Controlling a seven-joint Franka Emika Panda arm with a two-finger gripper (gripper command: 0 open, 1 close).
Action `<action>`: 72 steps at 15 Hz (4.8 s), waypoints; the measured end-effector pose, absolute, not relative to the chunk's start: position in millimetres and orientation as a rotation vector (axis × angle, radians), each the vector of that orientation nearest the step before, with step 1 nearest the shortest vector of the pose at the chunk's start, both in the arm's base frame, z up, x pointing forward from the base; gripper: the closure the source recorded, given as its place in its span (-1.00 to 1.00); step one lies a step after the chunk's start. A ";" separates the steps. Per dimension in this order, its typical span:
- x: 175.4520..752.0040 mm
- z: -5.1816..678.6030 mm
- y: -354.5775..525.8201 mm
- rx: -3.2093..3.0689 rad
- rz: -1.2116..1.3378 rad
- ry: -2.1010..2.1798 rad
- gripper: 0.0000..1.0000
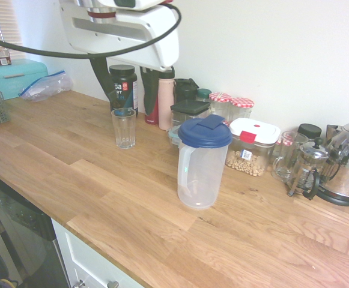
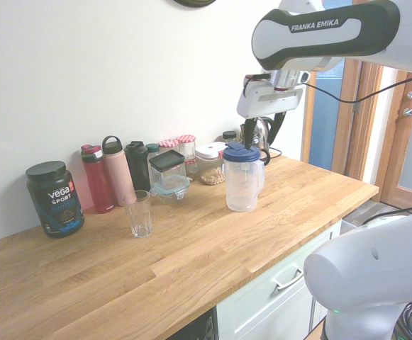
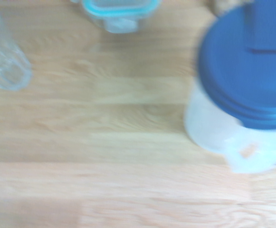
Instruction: Pour me some water
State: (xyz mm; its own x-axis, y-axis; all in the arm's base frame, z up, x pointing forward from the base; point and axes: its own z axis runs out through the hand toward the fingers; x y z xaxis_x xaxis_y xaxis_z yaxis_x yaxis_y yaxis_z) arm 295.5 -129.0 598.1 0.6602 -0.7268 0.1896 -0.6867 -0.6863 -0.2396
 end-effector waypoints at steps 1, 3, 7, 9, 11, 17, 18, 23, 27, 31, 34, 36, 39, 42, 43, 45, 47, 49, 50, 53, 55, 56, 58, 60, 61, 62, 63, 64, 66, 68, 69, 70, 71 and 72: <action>296.4 588.5 -140.7 -2.727 -0.412 1.154 -1.00; 306.3 564.8 -157.4 -2.737 -0.459 1.138 -1.00; 333.3 516.2 -175.5 -2.792 -0.498 1.108 -1.00; 348.4 496.2 -182.9 -2.798 -0.484 1.123 -1.00; 363.5 478.5 -189.6 -2.799 -0.476 1.139 1.00; 386.6 472.5 -193.5 -2.810 -0.489 1.141 1.00; 388.1 473.2 -192.3 -2.809 -0.490 1.139 1.00; 393.4 468.1 -191.0 -2.801 -0.469 1.143 1.00; 395.4 465.4 -189.1 -2.799 -0.459 1.141 1.00; 396.9 467.3 -187.5 -2.798 -0.464 1.138 1.00; 397.8 468.6 -186.4 -2.798 -0.465 1.137 1.00; 396.8 476.6 -187.4 -2.796 -0.466 1.137 1.00; 385.6 533.7 -182.9 -2.815 -0.517 1.073 1.00; 374.7 599.0 -140.0 -2.913 -0.536 0.879 1.00; 377.7 610.9 -118.8 -2.960 -0.521 0.801 1.00; 388.5 619.4 -78.0 -3.055 -0.468 0.650 1.00; 403.5 623.5 -39.8 -3.158 -0.404 0.503 1.00; 425.3 624.7 -8.9 -3.265 -0.342 0.376 1.00; 438.5 622.7 4.8 -3.320 -0.304 0.314 1.00; 478.9 608.9 46.3 -3.487 -0.159 0.119 1.00; 495.9 598.2 67.0 -3.589 -0.039 -0.006 1.00; 501.4 595.2 75.7 -3.640 0.006 -0.066 1.00; 512.2 593.5 95.1 -3.715 0.053 -0.178 1.00; 522.3 590.1 113.2 -3.761 0.086 -0.255 1.00; 526.9 585.6 121.7 -3.780 0.112 -0.289 1.00; 531.0 579.3 128.7 -3.799 0.138 -0.322 1.00; 534.7 571.3 134.3 -3.820 0.164 -0.355 1.00; 537.8 561.5 139.0 -3.840 0.198 -0.388 1.00; 545.2 545.8 144.4 -3.869 0.249 -0.433 1.00; 551.8 538.4 148.4 -3.893 0.282 -0.456 1.00; 554.4 536.3 151.0 -3.904 0.300 -0.469 1.00; 556.2 533.7 155.0 -3.914 0.322 -0.488 1.00; 557.0 530.5 159.5 -3.922 0.344 -0.510 1.00; 557.8 527.8 164.9 -3.926 0.359 -0.528 1.00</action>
